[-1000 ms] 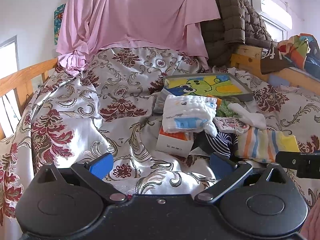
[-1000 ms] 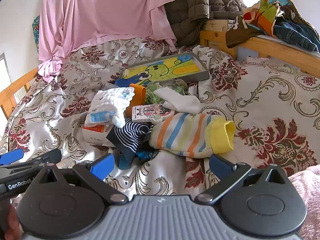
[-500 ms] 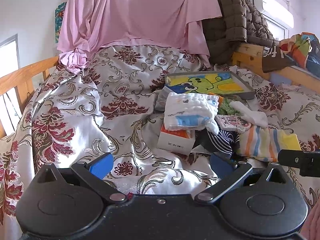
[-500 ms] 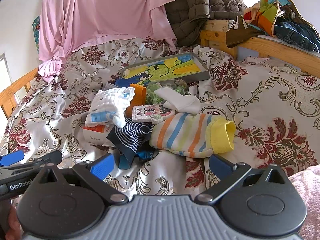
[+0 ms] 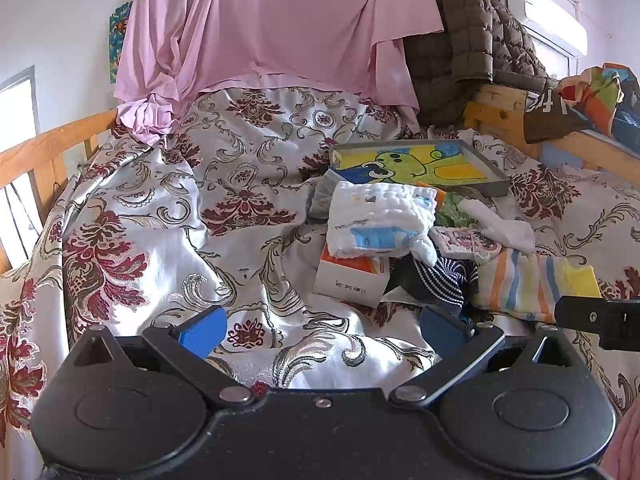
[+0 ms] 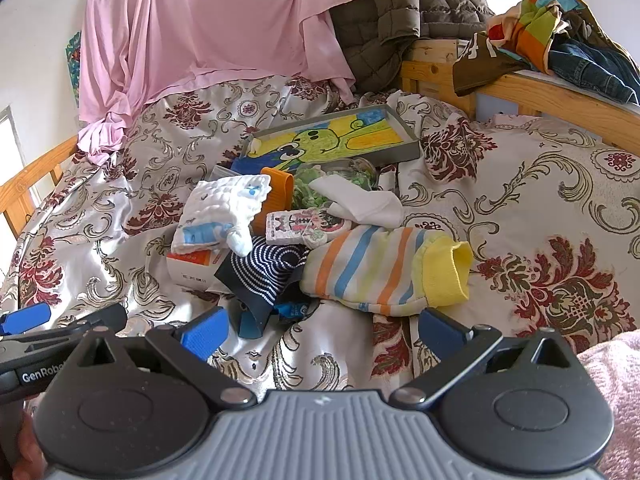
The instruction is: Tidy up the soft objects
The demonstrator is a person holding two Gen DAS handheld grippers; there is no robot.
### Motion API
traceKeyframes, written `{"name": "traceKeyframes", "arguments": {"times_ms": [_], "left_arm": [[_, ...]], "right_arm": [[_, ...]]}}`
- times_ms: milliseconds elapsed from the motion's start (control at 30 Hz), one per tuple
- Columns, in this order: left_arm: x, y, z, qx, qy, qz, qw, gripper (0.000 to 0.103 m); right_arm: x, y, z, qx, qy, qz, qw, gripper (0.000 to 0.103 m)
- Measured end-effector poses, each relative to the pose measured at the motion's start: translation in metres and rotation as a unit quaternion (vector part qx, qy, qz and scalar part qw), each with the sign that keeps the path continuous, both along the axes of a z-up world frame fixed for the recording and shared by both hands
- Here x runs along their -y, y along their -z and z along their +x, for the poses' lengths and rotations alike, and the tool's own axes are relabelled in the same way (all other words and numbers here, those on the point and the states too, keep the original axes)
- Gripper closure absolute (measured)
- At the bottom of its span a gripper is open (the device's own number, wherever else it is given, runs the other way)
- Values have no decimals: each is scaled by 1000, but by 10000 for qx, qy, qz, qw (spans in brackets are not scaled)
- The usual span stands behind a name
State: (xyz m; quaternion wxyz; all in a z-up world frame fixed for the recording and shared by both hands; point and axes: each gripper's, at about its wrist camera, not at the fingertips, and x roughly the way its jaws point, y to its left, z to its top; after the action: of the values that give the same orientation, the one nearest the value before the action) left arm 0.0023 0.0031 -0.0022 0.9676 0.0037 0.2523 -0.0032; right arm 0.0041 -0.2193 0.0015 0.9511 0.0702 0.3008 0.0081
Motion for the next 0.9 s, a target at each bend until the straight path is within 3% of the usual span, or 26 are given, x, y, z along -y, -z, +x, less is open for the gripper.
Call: {"name": "traceKeyframes", "arguments": {"times_ms": [900], "left_arm": [[0, 2, -1, -14, -10, -8, 10000, 1]], "right_arm": [[1, 0, 0, 9, -4, 14, 10000, 0]]}}
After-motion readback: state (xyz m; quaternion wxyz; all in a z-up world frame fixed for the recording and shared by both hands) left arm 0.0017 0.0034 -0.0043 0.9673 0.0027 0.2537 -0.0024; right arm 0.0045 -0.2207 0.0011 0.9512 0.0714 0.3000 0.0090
